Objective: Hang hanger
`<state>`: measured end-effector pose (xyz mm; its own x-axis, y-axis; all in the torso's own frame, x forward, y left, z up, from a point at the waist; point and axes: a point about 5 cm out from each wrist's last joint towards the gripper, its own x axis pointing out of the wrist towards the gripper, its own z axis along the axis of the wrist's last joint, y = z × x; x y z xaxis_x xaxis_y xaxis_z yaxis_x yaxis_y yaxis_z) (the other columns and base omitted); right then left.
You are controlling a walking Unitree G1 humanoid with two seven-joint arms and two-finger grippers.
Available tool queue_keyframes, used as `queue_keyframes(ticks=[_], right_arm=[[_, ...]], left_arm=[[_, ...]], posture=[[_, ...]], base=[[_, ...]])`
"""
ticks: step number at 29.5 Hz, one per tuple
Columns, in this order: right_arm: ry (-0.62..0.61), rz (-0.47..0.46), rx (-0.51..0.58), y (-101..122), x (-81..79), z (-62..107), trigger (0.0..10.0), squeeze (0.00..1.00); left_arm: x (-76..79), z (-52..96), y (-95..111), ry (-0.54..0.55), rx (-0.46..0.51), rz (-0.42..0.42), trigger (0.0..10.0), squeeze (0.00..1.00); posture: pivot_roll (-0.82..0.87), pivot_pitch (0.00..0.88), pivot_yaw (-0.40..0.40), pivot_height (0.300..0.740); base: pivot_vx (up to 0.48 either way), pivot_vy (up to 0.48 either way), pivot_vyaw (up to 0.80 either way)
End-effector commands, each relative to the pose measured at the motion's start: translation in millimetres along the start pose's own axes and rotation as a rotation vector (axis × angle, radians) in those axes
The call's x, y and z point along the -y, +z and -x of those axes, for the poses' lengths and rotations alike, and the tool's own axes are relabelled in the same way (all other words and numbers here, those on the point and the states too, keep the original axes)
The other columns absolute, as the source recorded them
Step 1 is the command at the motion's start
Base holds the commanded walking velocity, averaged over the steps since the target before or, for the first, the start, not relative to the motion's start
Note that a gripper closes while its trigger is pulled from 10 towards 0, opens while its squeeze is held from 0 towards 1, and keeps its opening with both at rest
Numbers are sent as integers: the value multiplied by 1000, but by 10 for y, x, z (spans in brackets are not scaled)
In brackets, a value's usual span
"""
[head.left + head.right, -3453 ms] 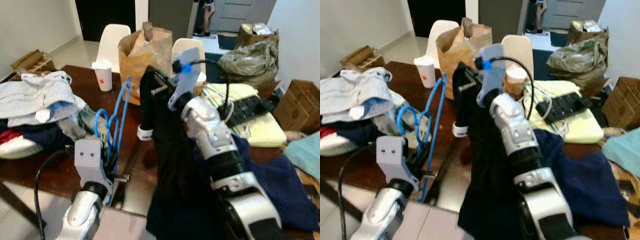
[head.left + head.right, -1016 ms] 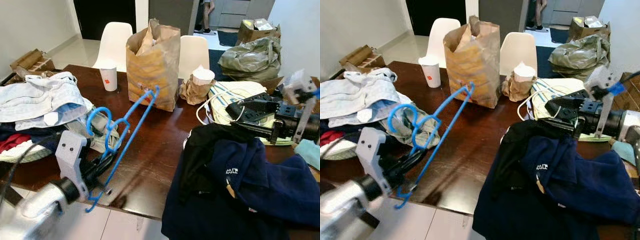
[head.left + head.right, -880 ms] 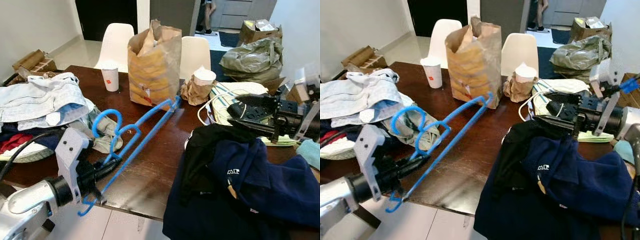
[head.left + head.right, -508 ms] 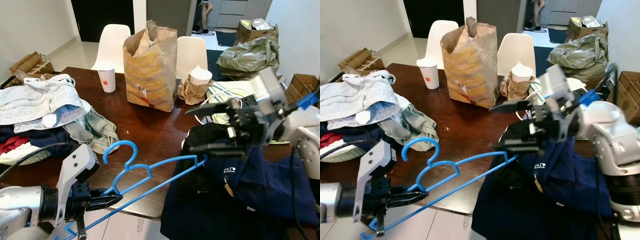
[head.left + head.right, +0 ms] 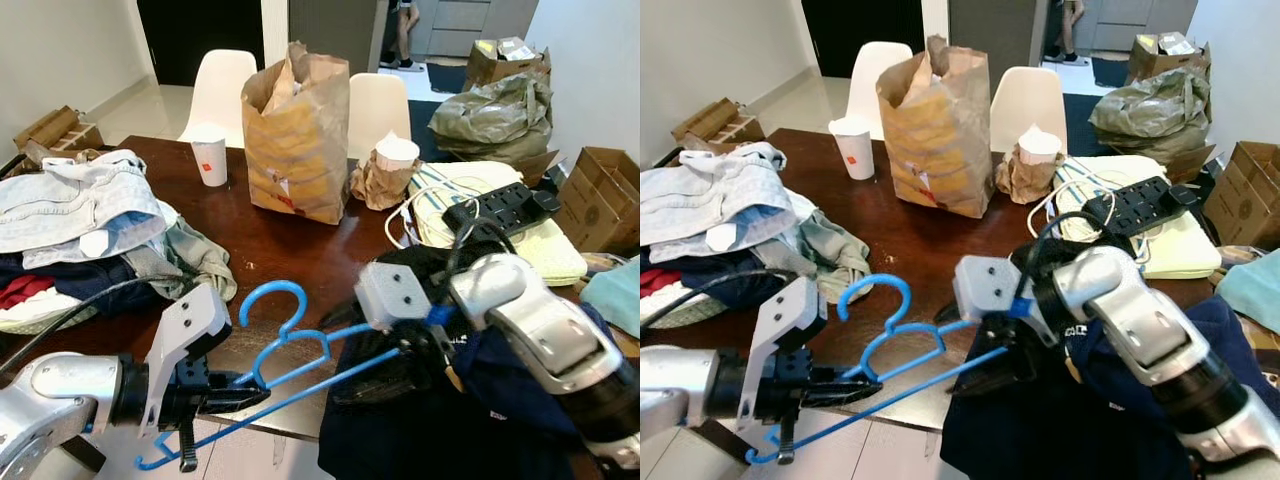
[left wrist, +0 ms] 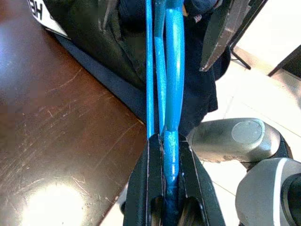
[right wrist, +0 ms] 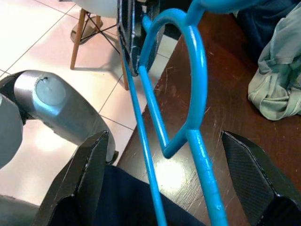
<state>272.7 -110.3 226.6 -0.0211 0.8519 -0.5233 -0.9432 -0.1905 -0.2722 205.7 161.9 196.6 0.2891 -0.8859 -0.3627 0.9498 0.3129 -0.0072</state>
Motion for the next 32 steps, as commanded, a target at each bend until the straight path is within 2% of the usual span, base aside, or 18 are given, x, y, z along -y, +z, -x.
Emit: queue_keyframes(ticks=[1,3,4,18,24,25,29,32], right_arm=[[-1,3,-10,10,-1,-15,10000,0],[3,-2,-9,12,-5,-16,10000,0],[10,-6,-8,12,-14,-10,0,0],[60,7,-32,-6,-48,45,0,0],[60,12,-39,-11,-46,53,0,0],[58,14,-39,-9,-43,57,0,0],[58,15,-39,-7,-42,60,0,0],[45,20,-26,2,-25,72,0,0]], left_arm=[[49,-41,14,-35,3,-8,10000,0],[50,-44,11,-37,-4,-11,10000,0],[56,-50,2,-43,-13,-14,10000,0],[17,-35,-200,-11,-174,-65,10000,0],[-46,-2,-201,35,-168,-54,10000,0],[-90,12,-165,65,-137,-43,10000,1000],[-120,20,-141,85,-115,-37,10000,1000],[-159,69,-62,106,-62,-41,10000,1000]], posture=[[19,31,16,740],[19,31,16,740],[18,32,17,740],[17,41,15,740],[18,43,16,740],[17,45,16,740],[17,45,16,740],[16,48,17,740]], base=[[0,0,0],[0,0,0],[0,0,0],[0,0,0],[0,0,0],[0,0,0],[0,0,0],[0,0,0]])
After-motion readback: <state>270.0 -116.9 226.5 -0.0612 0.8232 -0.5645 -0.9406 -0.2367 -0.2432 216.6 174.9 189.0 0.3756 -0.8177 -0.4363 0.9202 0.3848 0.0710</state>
